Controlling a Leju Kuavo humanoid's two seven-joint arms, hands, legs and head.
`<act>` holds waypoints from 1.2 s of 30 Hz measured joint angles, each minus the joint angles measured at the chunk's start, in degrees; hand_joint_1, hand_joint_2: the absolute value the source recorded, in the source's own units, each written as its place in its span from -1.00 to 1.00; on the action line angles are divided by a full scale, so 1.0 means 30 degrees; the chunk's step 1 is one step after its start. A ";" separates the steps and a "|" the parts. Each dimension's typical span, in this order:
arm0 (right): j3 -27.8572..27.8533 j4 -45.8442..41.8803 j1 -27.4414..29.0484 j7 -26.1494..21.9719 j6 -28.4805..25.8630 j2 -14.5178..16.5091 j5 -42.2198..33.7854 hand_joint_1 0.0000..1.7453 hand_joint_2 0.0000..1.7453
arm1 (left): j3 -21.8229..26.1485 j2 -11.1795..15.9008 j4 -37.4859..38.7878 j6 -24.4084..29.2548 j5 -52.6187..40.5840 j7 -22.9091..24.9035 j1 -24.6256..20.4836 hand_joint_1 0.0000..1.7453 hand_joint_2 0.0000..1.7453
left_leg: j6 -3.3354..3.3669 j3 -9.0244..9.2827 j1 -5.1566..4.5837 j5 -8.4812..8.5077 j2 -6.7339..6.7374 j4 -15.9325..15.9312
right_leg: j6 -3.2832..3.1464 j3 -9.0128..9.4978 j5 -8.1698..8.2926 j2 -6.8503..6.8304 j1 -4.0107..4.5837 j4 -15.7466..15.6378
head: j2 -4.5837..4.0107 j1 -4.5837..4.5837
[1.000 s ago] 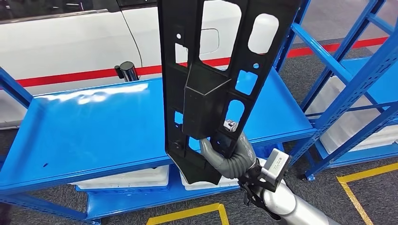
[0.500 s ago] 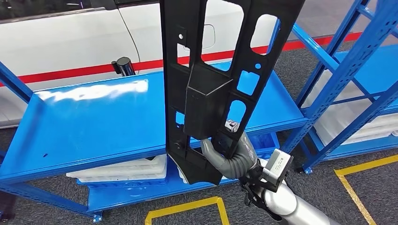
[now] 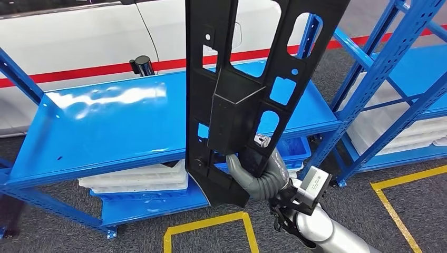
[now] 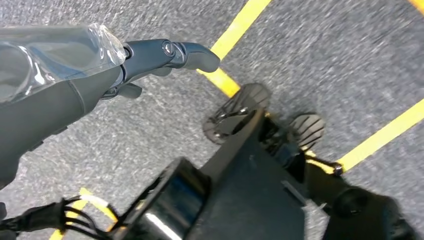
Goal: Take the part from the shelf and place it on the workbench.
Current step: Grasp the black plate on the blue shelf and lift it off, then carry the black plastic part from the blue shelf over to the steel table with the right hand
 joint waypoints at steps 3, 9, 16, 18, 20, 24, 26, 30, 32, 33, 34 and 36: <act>-0.0004 -0.0002 0.0043 -0.0009 0.0004 -0.0002 -0.0002 1.00 1.00 | 0.0000 -0.0016 0.0004 -0.0009 -0.0004 0.0020 -0.0003 -1.00 1.00 | 0.0386 -0.0444 0.0045 0.0514 0.0086 -0.0128 | 0.0132 -0.0944 -0.2122 0.0011 -0.0021 0.2481 | 0.0000 0.0051; -0.0004 -0.0002 0.0159 -0.0013 0.0073 -0.0004 -0.0015 1.00 1.00 | 0.0000 -0.0031 0.0005 -0.0051 -0.0015 0.0042 0.0026 -1.00 1.00 | 0.0293 -0.1531 0.0062 0.1264 0.0112 0.0107 | 0.0267 0.0447 -0.1921 -0.0018 -0.0075 0.3043 | 0.0000 0.0062; -0.0016 -0.0091 0.0132 -0.0056 0.0126 -0.0015 -0.0020 1.00 1.00 | 0.0000 -0.0024 0.0005 -0.0055 -0.0016 0.0049 0.0025 -1.00 1.00 | -0.0453 -0.2458 0.0076 0.1163 0.0091 0.1100 | -0.0381 0.2060 -0.1471 -0.0027 -0.0004 -0.0378 | 0.0000 0.0036; -0.0013 -0.0102 0.0114 -0.0060 0.0129 -0.0005 -0.0022 1.00 1.00 | 0.0000 -0.0022 0.0005 -0.0055 -0.0011 0.0049 -0.0011 -1.00 1.00 | -0.0702 -0.3158 0.0188 -0.0458 0.0066 0.3080 | -0.0598 0.1731 -0.1163 -0.0071 -0.0027 -0.0386 | 0.0000 0.0014; -0.0009 -0.0107 0.0121 -0.0060 0.0133 0.0004 -0.0022 1.00 1.00 | 0.0004 -0.0024 0.0005 -0.0060 -0.0005 0.0047 -0.0064 -1.00 1.00 | -0.0873 -0.3825 0.0250 -0.1845 0.0063 0.5619 | -0.0645 0.1355 -0.0871 -0.0086 -0.0012 -0.0370 | 0.0000 0.0007; -0.0004 -0.0129 0.0120 -0.0062 0.0144 0.0004 -0.0029 1.00 1.00 | -0.0004 -0.0024 0.0005 -0.0048 -0.0036 0.0082 -0.0069 -1.00 1.00 | -0.0751 -0.1864 0.0263 -0.0759 0.0050 0.3992 | -0.0533 0.0744 -0.0361 -0.0031 0.0000 -0.0357 | 0.0000 0.0009; -0.0015 -0.0175 0.0100 -0.0080 0.0144 0.0004 -0.0029 1.00 1.00 | -0.0009 -0.0016 0.0005 -0.0013 -0.0062 0.0100 -0.0086 -1.00 1.00 | -0.0528 -0.0161 0.0156 -0.0271 0.0002 0.1162 | -0.0376 0.0535 -0.0139 -0.0002 0.0039 -0.0355 | 0.0000 0.0016; -0.0025 -0.0202 0.0067 -0.0097 0.0144 0.0004 -0.0029 1.00 1.00 | -0.0007 -0.0009 0.0005 0.0004 -0.0075 0.0100 -0.0122 -1.00 1.00 | -0.0389 0.0391 0.0036 -0.0336 -0.0034 -0.0030 | -0.0185 0.0381 0.0098 -0.0026 0.0059 -0.0364 | 0.0000 0.0038; -0.0025 -0.0202 0.0067 -0.0097 0.0144 0.0004 -0.0029 1.00 1.00 | -0.0007 -0.0009 0.0005 0.0004 -0.0075 0.0100 -0.0122 -1.00 1.00 | -0.0389 0.0387 0.0035 -0.0335 -0.0034 -0.0028 | -0.0183 0.0380 0.0101 -0.0027 0.0059 -0.0364 | 0.0000 0.0038; -0.0025 -0.0202 0.0066 -0.0097 0.0144 0.0004 -0.0029 1.00 1.00 | -0.0007 -0.0009 0.0005 0.0004 -0.0075 0.0100 -0.0119 -1.00 1.00 | -0.0386 0.0377 0.0033 -0.0334 -0.0034 -0.0025 | -0.0178 0.0379 0.0107 -0.0029 0.0057 -0.0364 | 0.0000 0.0038; -0.0025 -0.0202 0.0064 -0.0097 0.0144 0.0004 -0.0029 1.00 1.00 | -0.0007 -0.0009 0.0005 0.0004 -0.0075 0.0100 -0.0117 -1.00 1.00 | -0.0383 0.0364 0.0030 -0.0331 -0.0034 -0.0021 | -0.0170 0.0377 0.0114 -0.0031 0.0055 -0.0364 | 0.0000 0.0038; -0.0025 -0.0202 0.0065 -0.0109 0.0144 0.0004 -0.0033 1.00 1.00 | -0.0011 -0.0009 0.0005 0.0004 -0.0071 0.0104 -0.0088 -1.00 1.00 | -0.0254 0.0245 -0.0013 -0.0242 -0.0031 -0.0012 | -0.0042 0.0323 0.0234 -0.0033 0.0025 -0.0384 | 0.0000 0.0034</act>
